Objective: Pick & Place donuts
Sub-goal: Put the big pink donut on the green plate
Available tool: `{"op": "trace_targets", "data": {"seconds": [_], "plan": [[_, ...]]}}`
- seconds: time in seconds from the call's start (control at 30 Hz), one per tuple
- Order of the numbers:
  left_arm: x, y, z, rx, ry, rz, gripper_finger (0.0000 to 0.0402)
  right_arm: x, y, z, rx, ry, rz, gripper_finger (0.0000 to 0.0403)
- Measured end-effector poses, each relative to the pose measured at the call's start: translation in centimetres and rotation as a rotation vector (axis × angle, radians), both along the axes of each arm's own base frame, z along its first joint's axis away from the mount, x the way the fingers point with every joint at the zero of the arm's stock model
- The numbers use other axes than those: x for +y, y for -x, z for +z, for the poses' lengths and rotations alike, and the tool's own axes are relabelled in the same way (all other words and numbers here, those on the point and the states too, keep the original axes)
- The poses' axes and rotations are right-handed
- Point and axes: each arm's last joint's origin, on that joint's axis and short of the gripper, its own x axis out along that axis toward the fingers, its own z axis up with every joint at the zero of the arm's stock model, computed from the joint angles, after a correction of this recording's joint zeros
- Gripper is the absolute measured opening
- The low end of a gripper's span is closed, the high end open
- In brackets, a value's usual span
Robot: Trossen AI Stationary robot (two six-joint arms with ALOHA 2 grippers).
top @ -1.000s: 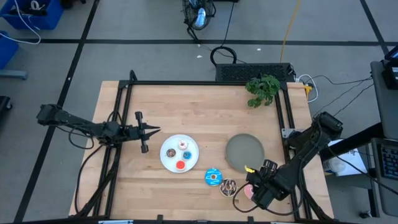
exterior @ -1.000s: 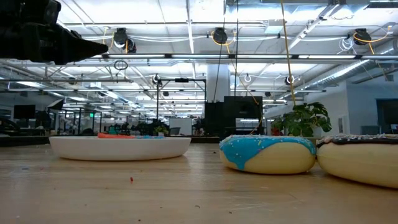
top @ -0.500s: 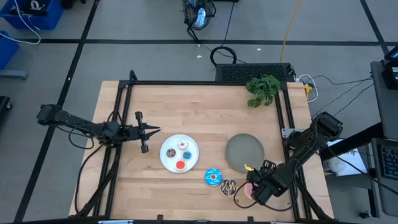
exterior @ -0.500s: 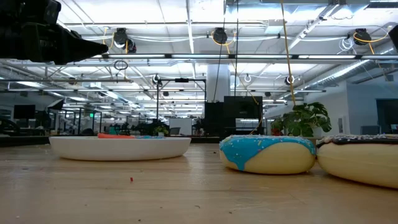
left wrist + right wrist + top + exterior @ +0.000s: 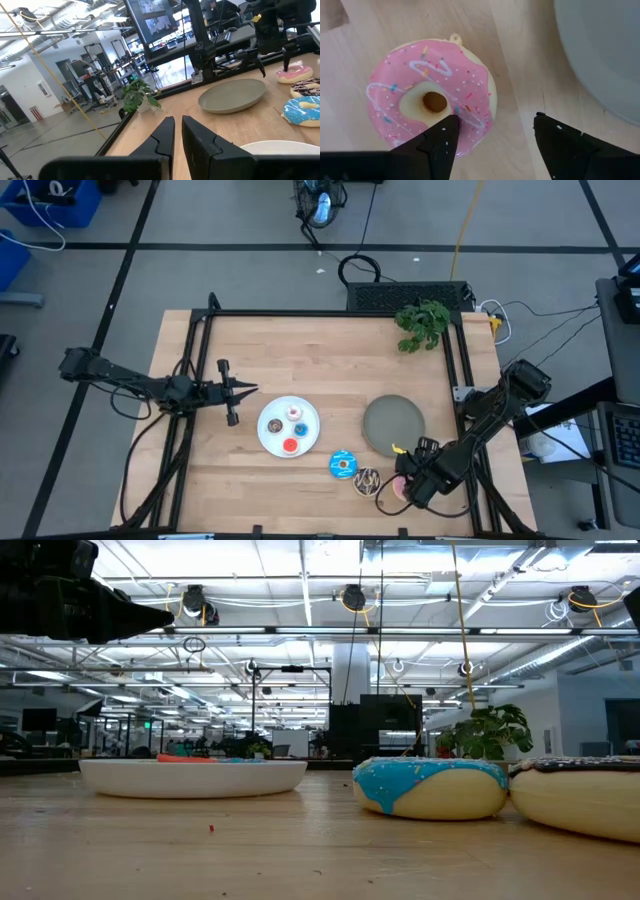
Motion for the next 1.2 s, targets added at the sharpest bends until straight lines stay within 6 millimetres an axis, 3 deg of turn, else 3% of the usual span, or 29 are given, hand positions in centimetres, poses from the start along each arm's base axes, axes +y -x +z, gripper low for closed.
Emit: {"op": "trace_targets", "data": {"seconds": [0.4, 1.2], "plan": [[0.0, 0.0, 0.0, 0.002, -0.001, 0.0, 0.0042, 0.0, -0.4, 1.7, -0.137, -0.06, 0.016, 0.0242], [0.0, 0.0, -0.3, 0.029, -0.011, 0.009, 0.0042, 0.2, -0.5, -0.1, -0.106, -0.069, 0.039, 0.0242]]}}
